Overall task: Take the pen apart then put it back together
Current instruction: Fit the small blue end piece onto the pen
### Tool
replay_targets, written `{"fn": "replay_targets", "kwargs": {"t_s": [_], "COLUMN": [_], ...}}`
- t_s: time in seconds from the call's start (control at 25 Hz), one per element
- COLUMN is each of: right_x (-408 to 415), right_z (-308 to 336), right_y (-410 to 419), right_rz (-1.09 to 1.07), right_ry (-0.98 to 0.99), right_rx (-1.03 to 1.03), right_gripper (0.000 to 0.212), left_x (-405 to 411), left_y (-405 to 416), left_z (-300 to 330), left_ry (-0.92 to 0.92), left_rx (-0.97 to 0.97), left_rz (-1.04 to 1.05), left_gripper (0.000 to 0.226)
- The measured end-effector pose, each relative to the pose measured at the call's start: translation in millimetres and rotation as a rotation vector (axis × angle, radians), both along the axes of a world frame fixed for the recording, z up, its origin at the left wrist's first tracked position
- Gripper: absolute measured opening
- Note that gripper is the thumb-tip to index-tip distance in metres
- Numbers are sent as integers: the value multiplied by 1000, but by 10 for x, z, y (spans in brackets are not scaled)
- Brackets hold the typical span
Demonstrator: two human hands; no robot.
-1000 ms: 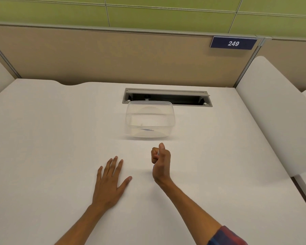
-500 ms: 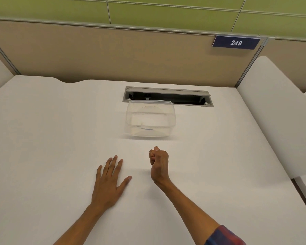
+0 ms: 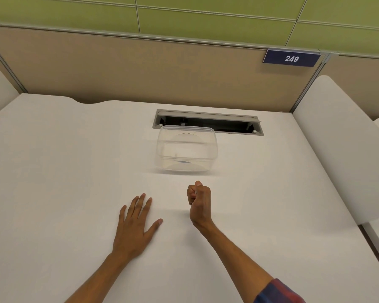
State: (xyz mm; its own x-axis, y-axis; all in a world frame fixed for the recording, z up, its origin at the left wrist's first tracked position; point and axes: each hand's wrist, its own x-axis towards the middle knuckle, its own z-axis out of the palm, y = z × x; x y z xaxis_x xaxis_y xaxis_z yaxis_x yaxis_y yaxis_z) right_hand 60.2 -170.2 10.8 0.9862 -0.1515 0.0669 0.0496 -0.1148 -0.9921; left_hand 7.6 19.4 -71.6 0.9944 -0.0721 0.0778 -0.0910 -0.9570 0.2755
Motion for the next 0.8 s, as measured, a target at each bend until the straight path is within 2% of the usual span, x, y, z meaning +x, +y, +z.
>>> {"fn": "replay_targets", "kwargs": {"t_s": [0.36, 0.6, 0.68, 0.8], "right_x": [-30, -57, -63, -117], "right_z": [109, 145, 161, 156], "right_y": [-89, -213, -258, -294], "right_rz": [61, 104, 84, 12], "right_ry": [46, -44, -118, -209], "right_rx": [77, -208, -346, -446], "right_gripper": [44, 31, 29, 30], "left_x": [-11, -17, -17, -17], "left_y": [12, 16, 16, 21], "left_z": [-10, -8, -12, -19], "left_ry": [-6, -5, -11, -18], "left_rx": [-14, -27, -30, -40], "left_rz": [4, 4, 3, 3], "left_gripper": [78, 78, 78, 78]}}
